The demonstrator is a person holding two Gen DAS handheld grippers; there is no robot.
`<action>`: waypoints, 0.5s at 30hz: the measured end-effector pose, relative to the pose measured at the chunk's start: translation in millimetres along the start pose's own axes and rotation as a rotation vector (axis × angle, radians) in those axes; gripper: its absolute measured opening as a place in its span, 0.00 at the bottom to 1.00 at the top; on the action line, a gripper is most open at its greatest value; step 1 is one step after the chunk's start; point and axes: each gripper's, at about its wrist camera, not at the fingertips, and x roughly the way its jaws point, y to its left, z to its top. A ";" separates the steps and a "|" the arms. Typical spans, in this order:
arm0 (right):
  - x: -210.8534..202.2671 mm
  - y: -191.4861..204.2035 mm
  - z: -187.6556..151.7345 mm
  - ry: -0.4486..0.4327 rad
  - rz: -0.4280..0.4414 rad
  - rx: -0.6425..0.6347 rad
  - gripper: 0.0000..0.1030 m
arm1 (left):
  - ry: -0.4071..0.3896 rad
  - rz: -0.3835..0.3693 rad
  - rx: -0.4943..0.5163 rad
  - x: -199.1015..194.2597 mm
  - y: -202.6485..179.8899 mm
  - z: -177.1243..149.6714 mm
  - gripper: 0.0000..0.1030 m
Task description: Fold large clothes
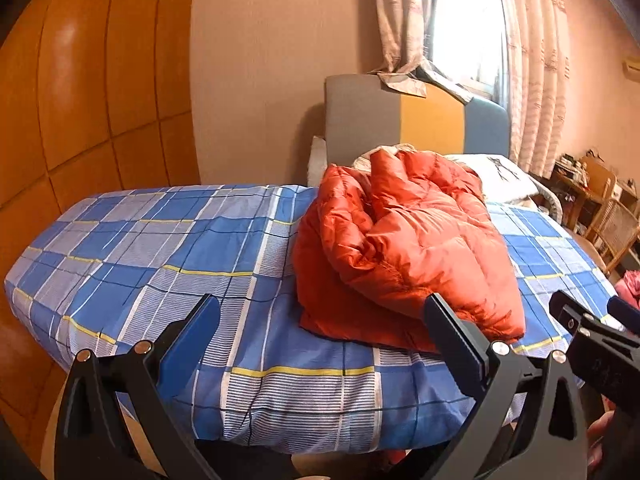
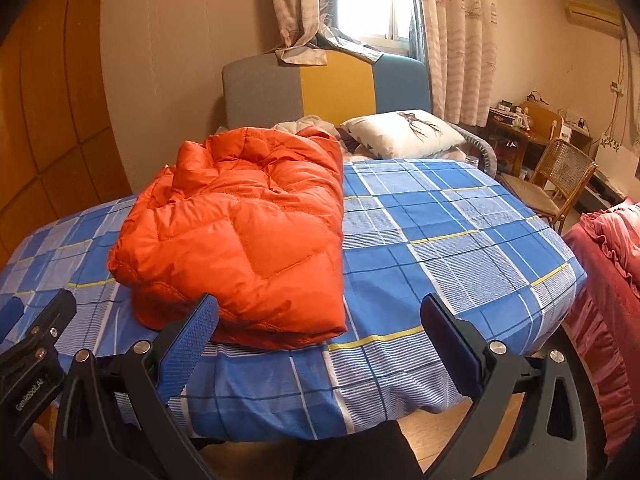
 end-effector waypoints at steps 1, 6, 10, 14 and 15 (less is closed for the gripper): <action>-0.4 -1.2 -0.9 0.001 -0.002 0.001 0.97 | -0.004 -0.006 0.008 -1.1 -2.3 -1.0 0.98; -0.1 -6.9 -5.0 0.018 -0.016 0.010 0.97 | -0.002 -0.042 0.043 -2.9 -11.1 -4.8 0.98; -3.4 -14.1 -7.9 0.011 -0.039 0.017 0.97 | 0.001 -0.078 0.082 -3.1 -21.5 -6.3 0.98; -3.9 -24.1 -9.7 0.017 -0.055 0.039 0.97 | -0.007 -0.107 0.117 -7.1 -33.6 -7.2 0.98; -3.9 -25.1 -10.5 0.018 -0.056 0.042 0.97 | -0.010 -0.109 0.125 -8.0 -36.0 -7.5 0.98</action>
